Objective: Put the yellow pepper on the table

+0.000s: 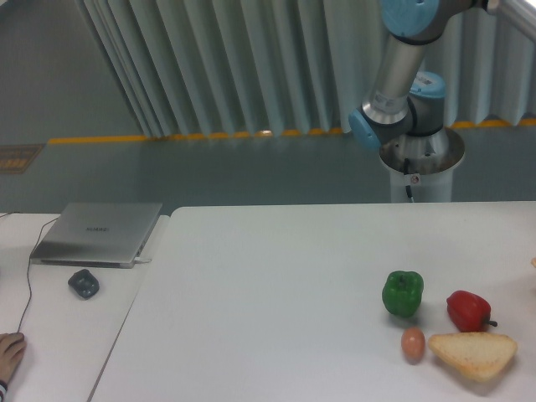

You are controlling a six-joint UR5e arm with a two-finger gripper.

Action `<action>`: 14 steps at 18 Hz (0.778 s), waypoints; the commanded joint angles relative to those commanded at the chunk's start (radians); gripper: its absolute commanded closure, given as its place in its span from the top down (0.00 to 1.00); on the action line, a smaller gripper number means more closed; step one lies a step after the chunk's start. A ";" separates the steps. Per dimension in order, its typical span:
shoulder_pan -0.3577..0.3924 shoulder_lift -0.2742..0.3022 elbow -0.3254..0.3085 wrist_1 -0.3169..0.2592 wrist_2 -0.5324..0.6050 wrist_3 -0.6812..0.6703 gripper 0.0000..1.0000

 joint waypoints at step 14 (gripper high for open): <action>-0.009 -0.091 0.078 0.035 0.167 0.697 1.00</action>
